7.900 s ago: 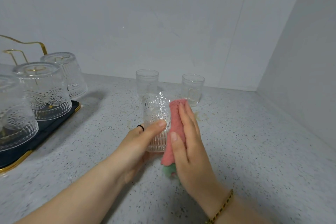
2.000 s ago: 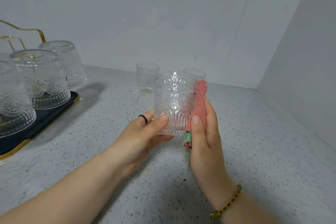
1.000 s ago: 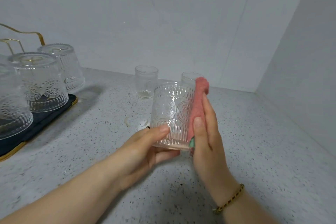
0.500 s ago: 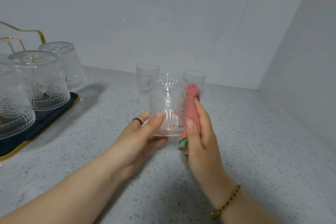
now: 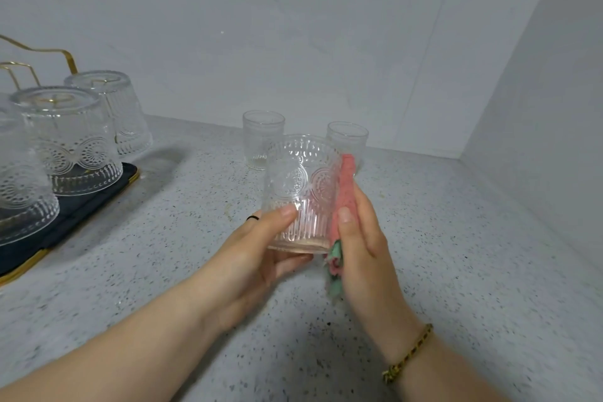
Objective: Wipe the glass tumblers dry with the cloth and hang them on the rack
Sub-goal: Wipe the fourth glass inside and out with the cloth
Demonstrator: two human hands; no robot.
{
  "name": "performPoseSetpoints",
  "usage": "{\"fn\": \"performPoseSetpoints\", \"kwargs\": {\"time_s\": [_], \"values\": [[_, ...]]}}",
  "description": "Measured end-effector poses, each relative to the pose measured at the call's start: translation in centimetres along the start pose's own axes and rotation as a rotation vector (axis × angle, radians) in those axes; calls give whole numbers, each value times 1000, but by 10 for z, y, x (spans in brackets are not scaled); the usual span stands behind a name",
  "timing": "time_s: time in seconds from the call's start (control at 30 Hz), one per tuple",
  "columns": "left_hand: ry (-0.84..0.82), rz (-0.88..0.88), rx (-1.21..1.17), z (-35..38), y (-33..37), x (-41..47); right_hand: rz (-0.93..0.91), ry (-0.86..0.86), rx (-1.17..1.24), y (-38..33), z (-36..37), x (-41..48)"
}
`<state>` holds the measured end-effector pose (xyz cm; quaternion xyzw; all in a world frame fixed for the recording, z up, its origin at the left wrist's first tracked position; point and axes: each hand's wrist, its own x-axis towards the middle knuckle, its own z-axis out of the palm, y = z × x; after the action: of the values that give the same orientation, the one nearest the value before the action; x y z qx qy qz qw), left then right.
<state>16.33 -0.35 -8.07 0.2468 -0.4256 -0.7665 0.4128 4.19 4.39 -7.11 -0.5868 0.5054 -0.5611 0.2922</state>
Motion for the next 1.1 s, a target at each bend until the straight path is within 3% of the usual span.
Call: {"fn": "performPoseSetpoints", "kwargs": {"time_s": [0.07, 0.23, 0.33, 0.43, 0.57, 0.7, 0.83, 1.1], "values": [[13, 6, -25, -1, 3, 1, -13, -23, -46, 4, 6, -2], [-11, 19, -97, 3, 10, -1, -331, 39, -276, 10, 20, -3], [-88, -9, -138, 4, 10, -3, -418, 96, -295, 9, 14, 0], [-139, -24, -124, 1, 8, -1, -289, 122, -144, 4, 4, 2], [-136, 22, -154, -1, 10, 0, -67, -8, -23, 4, 5, -1], [-80, 42, -160, -1, 13, 1, -204, 61, -216, 10, 19, -6], [-195, 7, -85, -3, 14, 0, -340, 106, -297, 4, 15, -3], [-273, -95, 195, -8, 18, -4, -93, 386, 70, -16, -21, 1]]}}
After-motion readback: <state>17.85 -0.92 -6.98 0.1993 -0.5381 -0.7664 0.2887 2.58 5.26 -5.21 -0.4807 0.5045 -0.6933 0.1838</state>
